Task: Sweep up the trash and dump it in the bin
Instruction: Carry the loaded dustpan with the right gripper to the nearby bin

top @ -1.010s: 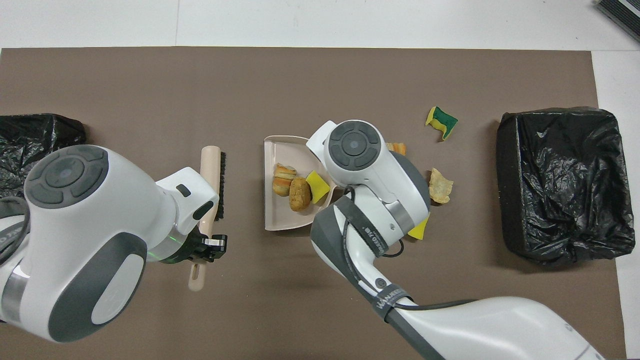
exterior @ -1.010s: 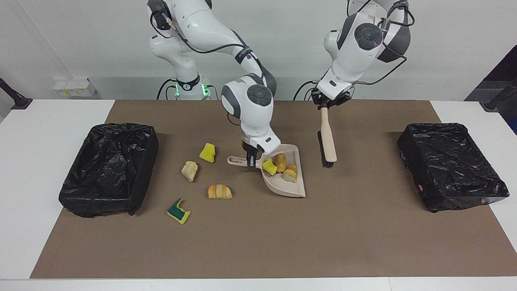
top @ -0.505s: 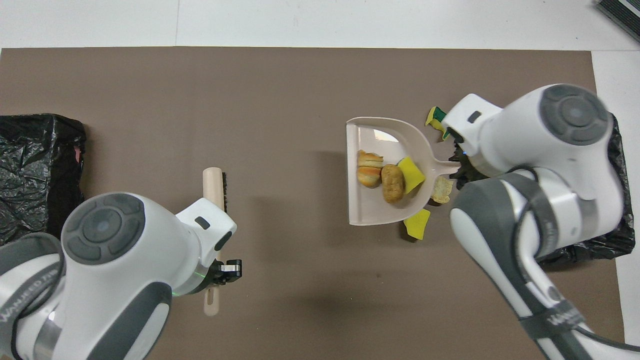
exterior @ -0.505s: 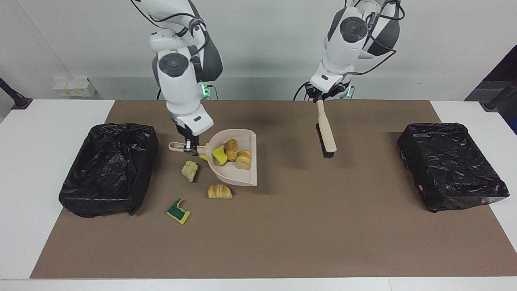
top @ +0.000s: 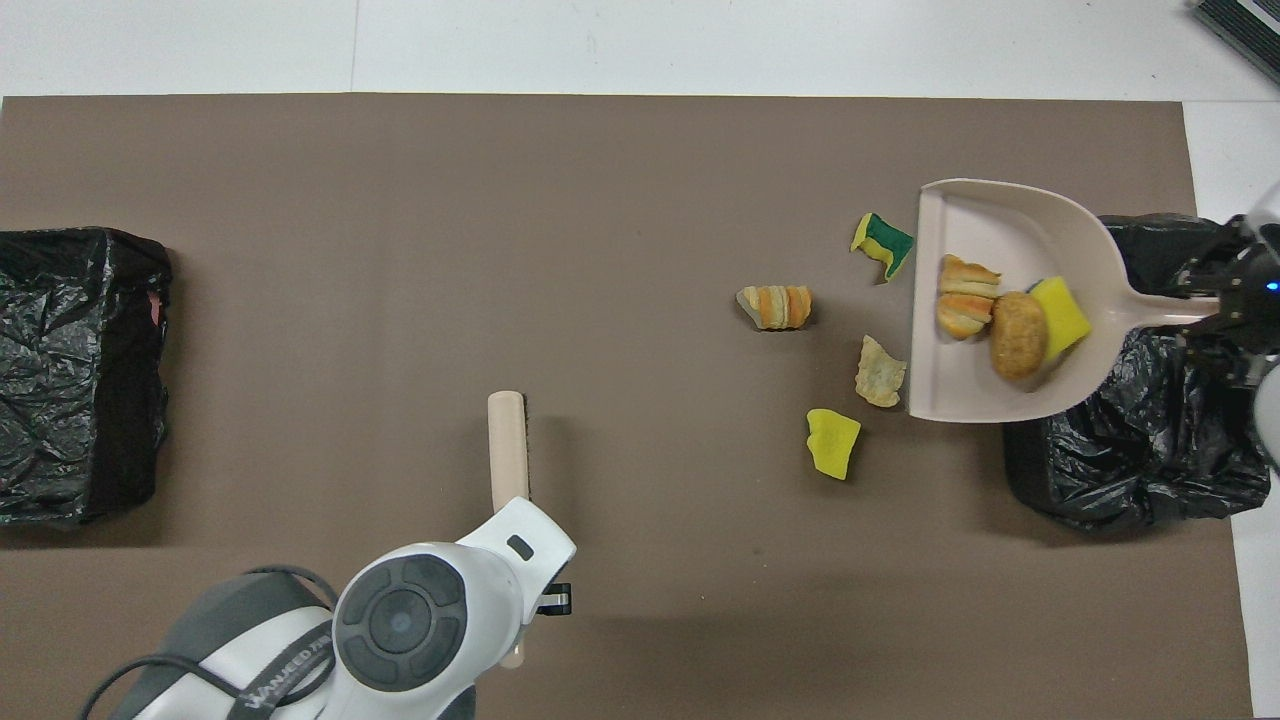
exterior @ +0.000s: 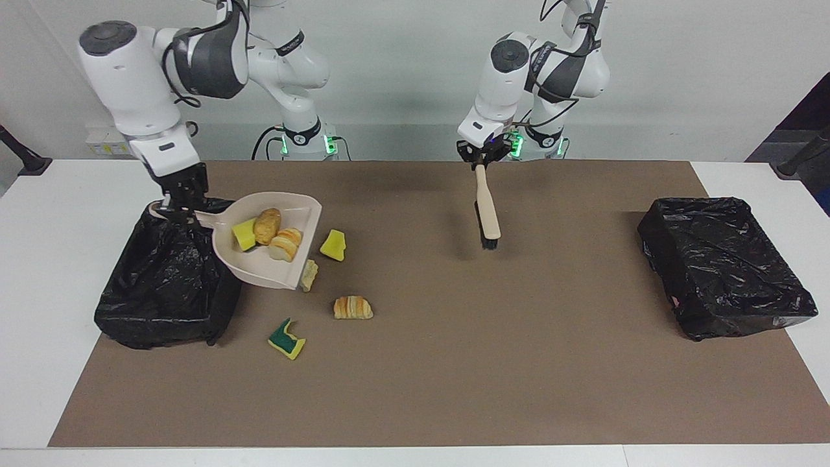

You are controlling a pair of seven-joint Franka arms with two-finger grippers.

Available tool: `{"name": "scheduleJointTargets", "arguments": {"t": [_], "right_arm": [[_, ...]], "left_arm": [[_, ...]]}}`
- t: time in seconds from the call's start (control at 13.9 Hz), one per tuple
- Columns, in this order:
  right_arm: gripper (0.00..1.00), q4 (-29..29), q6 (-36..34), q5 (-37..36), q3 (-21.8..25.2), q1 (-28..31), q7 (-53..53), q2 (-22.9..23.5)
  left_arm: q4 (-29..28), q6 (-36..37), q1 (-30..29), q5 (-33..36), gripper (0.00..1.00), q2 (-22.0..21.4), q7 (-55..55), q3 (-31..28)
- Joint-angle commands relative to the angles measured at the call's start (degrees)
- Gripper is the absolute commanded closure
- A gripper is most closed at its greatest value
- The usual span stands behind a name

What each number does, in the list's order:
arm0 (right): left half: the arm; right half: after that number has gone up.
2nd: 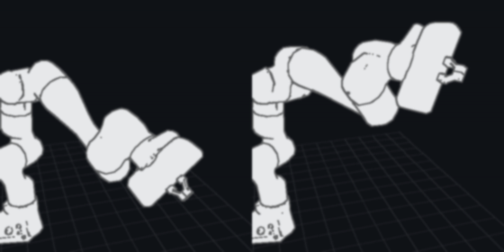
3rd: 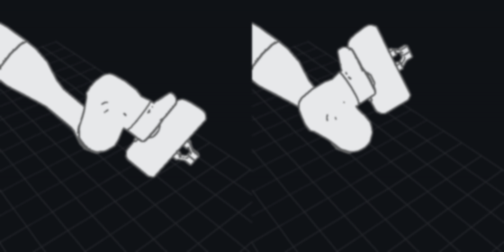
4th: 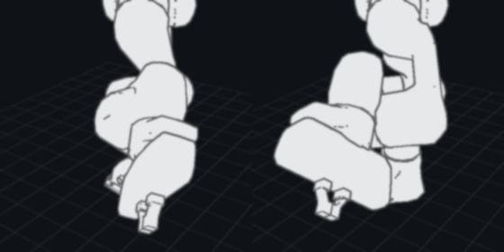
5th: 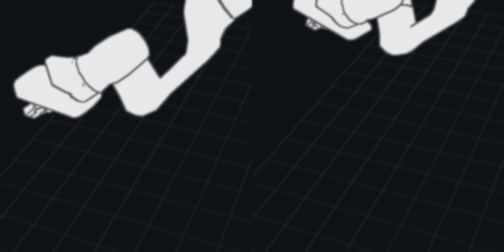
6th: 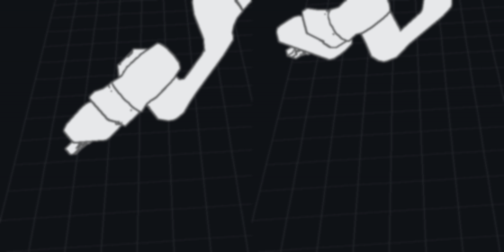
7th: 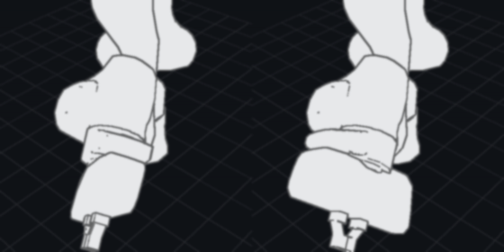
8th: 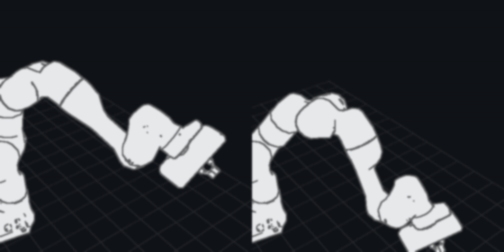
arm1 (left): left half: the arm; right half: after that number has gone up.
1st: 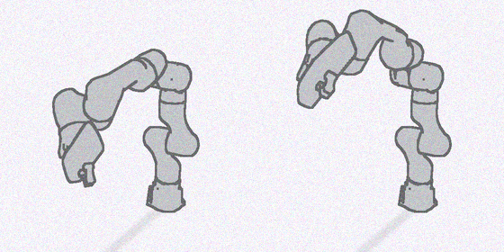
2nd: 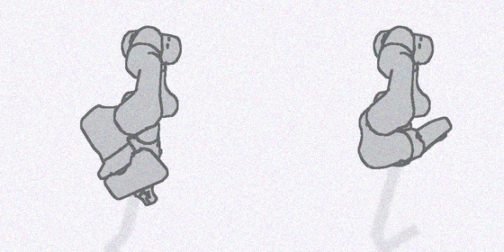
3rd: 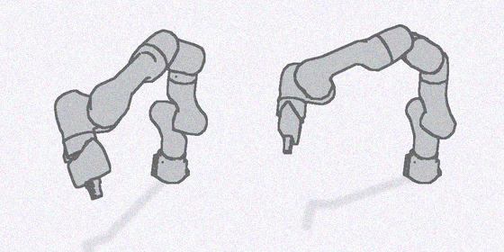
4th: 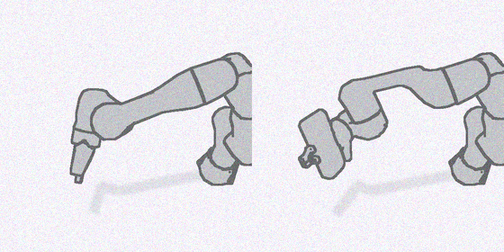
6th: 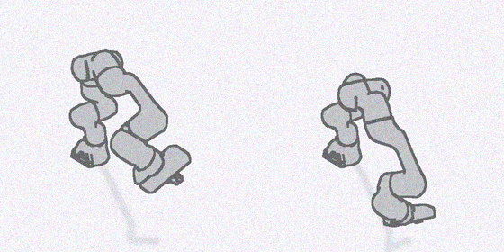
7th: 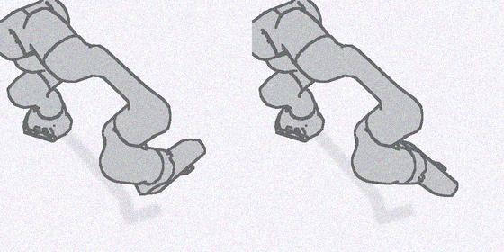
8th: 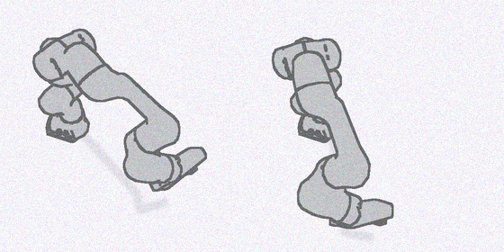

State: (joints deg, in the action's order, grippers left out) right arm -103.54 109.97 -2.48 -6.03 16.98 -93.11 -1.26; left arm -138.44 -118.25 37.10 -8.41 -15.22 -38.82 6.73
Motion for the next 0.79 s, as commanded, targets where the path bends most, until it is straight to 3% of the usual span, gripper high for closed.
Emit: {"name": "scheduleJointTargets", "arguments": {"t": [0.0,0.22,0.72], "right_arm": [[1.00,0.4,-0.8,-0.4,-0.3,4.7,-3.0,-0.1],[1.00,-0.3,0.1,-8.9,-0.3,5.8,-2.0,-0.5],[1.00,-3.7,2.1,-27.5,-0.4,6.2,7.1,0.1]], "left_arm": [[-2.9,-4.1,2.9,0.1,1.00,-0.4,-2.5,-0.9],[-4.1,-9.5,5.3,-0.9,1.00,4.0,-5.6,-0.9],[-6.8,-12.3,6.3,-1.0,1.00,4.5,-5.7,-0.9]]}}
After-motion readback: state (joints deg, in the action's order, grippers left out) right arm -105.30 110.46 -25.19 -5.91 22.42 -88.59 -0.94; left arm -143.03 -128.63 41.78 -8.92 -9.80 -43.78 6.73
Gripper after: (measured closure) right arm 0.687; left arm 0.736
